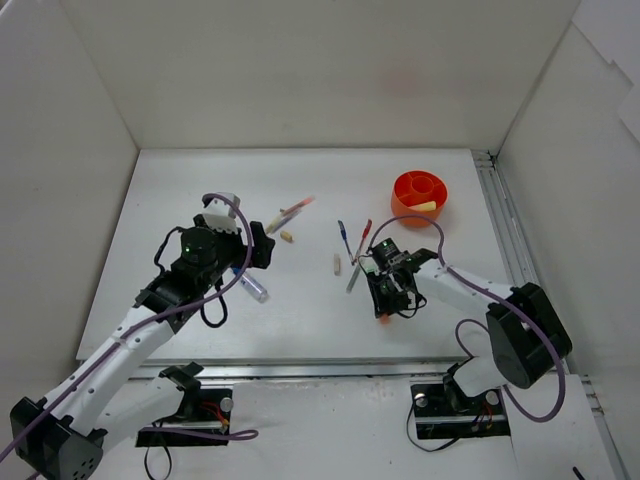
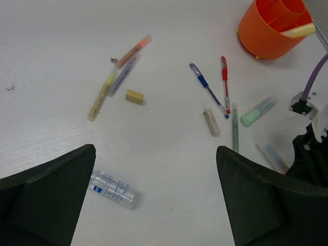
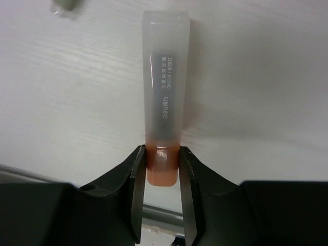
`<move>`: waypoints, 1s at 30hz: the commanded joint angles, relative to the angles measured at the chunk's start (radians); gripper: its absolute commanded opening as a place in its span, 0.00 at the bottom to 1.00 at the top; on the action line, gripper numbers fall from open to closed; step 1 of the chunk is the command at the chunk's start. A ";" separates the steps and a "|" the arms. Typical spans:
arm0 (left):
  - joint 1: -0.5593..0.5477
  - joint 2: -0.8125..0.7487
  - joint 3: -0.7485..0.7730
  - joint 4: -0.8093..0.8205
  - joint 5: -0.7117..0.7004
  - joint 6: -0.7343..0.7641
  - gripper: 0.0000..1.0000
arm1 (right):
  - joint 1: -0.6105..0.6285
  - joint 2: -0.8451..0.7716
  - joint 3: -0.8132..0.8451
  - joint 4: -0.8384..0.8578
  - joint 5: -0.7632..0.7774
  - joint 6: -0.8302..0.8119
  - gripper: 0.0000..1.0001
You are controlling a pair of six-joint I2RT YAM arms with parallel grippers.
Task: Sort the stationery into containers
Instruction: Pick up the pen from the center of the board.
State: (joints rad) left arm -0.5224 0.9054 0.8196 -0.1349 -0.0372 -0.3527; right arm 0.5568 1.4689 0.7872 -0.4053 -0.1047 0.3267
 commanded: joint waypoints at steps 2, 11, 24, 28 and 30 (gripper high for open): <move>0.004 0.041 0.029 0.113 0.190 0.047 0.99 | 0.055 -0.097 0.069 -0.024 -0.152 -0.073 0.00; 0.004 0.204 0.052 0.244 0.511 -0.032 0.99 | 0.158 -0.136 0.251 -0.017 -0.119 -0.268 0.00; 0.004 0.357 0.069 0.412 0.632 -0.164 0.99 | 0.232 -0.068 0.388 0.043 -0.081 -0.299 0.00; 0.004 0.388 0.070 0.446 0.640 -0.207 0.95 | 0.265 -0.074 0.388 0.083 -0.055 -0.307 0.00; 0.004 0.391 0.070 0.449 0.643 -0.210 0.86 | 0.278 -0.087 0.385 0.091 -0.038 -0.307 0.00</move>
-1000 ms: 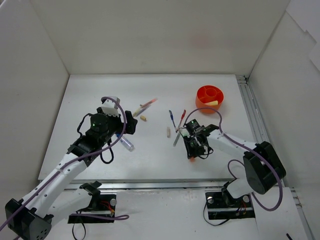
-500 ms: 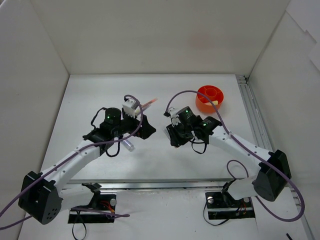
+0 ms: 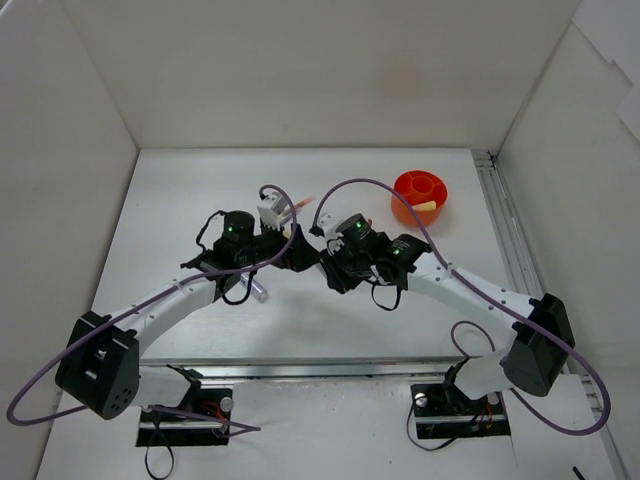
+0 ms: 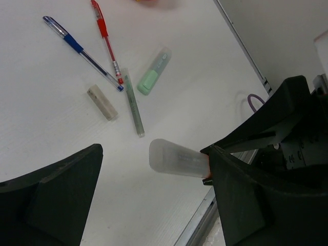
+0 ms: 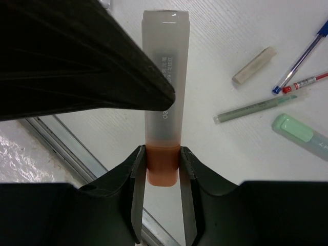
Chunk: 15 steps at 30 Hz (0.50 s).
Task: Sort the stationery into containers
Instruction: Pick up the pen from the center of the board.
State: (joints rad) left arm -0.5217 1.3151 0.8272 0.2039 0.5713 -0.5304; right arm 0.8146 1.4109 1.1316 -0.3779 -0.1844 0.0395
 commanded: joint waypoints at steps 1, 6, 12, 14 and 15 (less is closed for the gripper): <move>0.003 -0.016 0.059 0.117 0.035 -0.037 0.77 | 0.020 -0.032 0.039 0.074 0.040 -0.021 0.00; 0.003 -0.016 0.059 0.127 0.061 -0.037 0.36 | 0.035 -0.040 0.036 0.094 0.059 -0.020 0.00; 0.003 -0.034 0.059 0.115 0.076 -0.026 0.00 | 0.040 -0.050 0.040 0.116 0.126 -0.015 0.00; 0.003 -0.046 0.043 0.137 0.078 -0.031 0.00 | 0.040 -0.053 0.043 0.131 0.144 -0.012 0.00; 0.003 -0.057 0.040 0.144 0.076 -0.037 0.00 | 0.041 -0.053 0.048 0.134 0.167 -0.009 0.00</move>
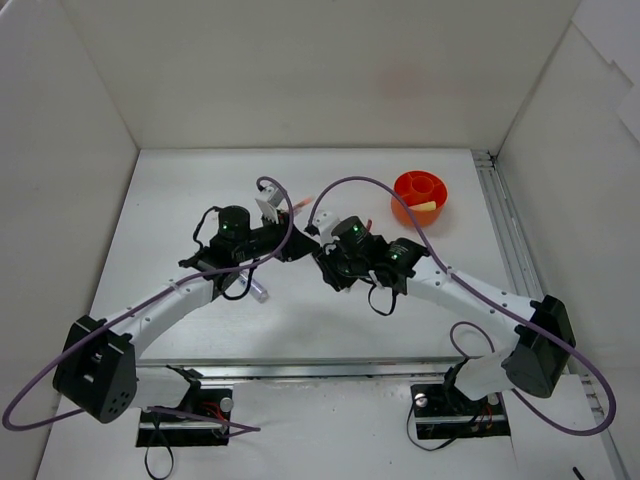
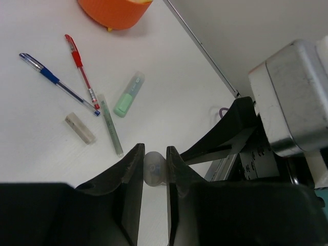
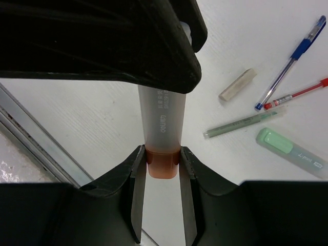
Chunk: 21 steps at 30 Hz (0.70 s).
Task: Sort the stationery into containers
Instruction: Pick up the pen from the center of the board.
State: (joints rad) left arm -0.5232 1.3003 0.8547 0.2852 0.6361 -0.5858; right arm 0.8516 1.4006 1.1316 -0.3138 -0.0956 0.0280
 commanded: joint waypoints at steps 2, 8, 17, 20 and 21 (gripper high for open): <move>0.005 -0.053 0.001 0.069 0.001 0.017 0.00 | 0.007 -0.043 0.050 0.082 0.089 0.007 0.00; 0.005 -0.101 -0.022 0.089 -0.081 -0.012 0.00 | 0.004 -0.051 0.054 0.097 0.083 0.033 0.22; 0.054 -0.139 -0.059 0.226 -0.157 -0.117 0.00 | 0.007 -0.075 0.037 0.104 0.115 0.112 0.50; 0.074 -0.162 -0.078 0.252 -0.208 -0.146 0.00 | 0.007 -0.104 0.024 0.119 0.140 0.151 0.93; 0.074 -0.170 -0.094 0.273 -0.223 -0.151 0.00 | 0.007 -0.113 0.013 0.139 0.173 0.173 0.98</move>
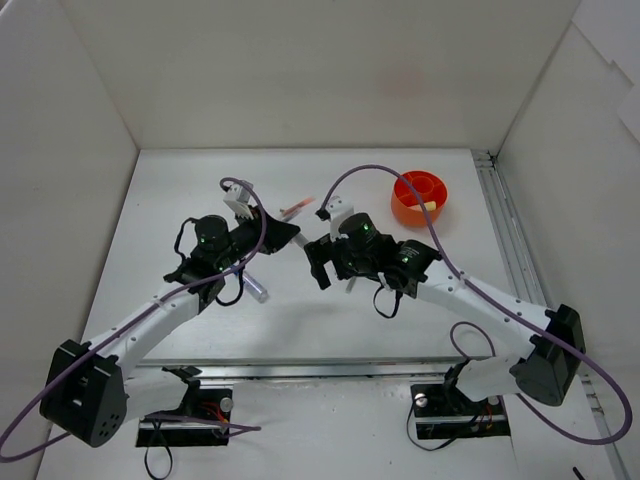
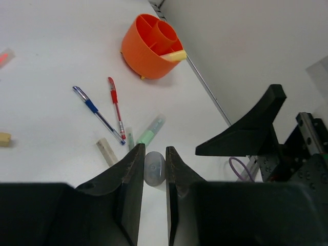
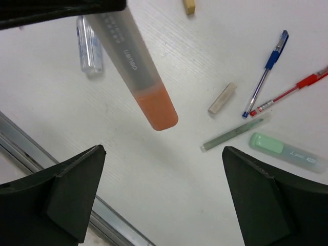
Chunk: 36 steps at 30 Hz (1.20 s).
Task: Sort the stationery into containers
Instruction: Pick up the pen from the center of the board.
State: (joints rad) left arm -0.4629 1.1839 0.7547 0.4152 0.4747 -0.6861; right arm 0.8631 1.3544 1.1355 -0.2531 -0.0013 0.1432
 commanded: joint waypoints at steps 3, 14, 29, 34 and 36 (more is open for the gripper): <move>0.013 -0.084 -0.035 0.190 -0.132 -0.092 0.00 | -0.012 -0.122 -0.063 0.159 0.179 0.218 0.98; 0.023 -0.152 -0.186 0.442 -0.283 -0.248 0.00 | -0.093 -0.284 -0.461 0.845 0.060 0.789 0.98; 0.032 -0.136 -0.345 0.765 -0.308 -0.312 0.00 | -0.099 -0.009 -0.510 1.454 -0.048 0.981 0.98; 0.032 -0.103 -0.354 0.812 -0.309 -0.332 0.00 | -0.096 0.049 -0.494 1.545 -0.069 1.007 0.95; 0.032 -0.084 -0.362 0.841 -0.306 -0.351 0.00 | -0.096 0.077 -0.479 1.565 -0.089 1.015 0.90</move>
State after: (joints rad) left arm -0.4374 1.0870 0.3710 1.0950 0.1730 -1.0012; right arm 0.7662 1.4071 0.6079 1.1355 -0.0547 1.1278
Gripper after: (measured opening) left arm 0.155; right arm 0.917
